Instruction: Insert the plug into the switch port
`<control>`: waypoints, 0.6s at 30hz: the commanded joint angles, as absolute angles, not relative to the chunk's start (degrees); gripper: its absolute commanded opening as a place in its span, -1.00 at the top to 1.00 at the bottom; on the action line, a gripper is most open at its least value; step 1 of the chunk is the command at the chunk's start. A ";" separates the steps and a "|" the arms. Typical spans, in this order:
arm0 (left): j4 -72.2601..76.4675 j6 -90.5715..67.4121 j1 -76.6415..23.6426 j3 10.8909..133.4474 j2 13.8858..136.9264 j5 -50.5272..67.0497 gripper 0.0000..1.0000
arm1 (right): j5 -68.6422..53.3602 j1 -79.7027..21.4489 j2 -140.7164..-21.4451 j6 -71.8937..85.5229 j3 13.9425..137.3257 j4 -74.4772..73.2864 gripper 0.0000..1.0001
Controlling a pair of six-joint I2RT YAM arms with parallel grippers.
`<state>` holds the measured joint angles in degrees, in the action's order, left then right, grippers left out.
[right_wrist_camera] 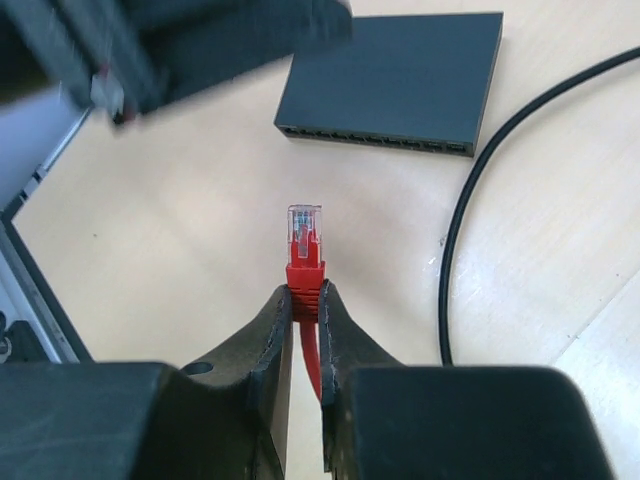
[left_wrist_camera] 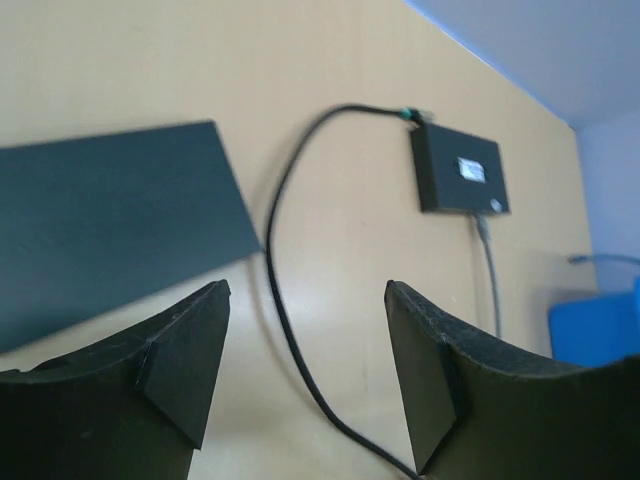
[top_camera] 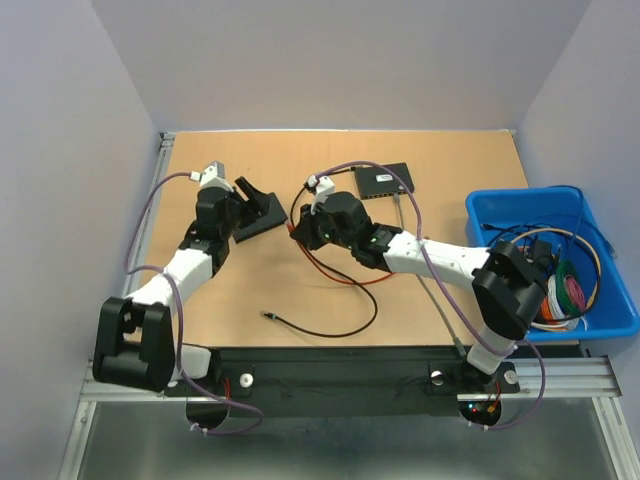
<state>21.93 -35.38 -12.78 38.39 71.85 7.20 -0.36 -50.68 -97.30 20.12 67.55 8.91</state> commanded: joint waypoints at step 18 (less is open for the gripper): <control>13.80 -27.34 3.25 68.46 111.88 7.91 -0.46 | -2.20 -50.98 -102.83 20.30 65.66 9.49 0.99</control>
<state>16.12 -30.44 2.72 65.49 110.50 4.91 -1.65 -50.70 -102.67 20.78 66.87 8.19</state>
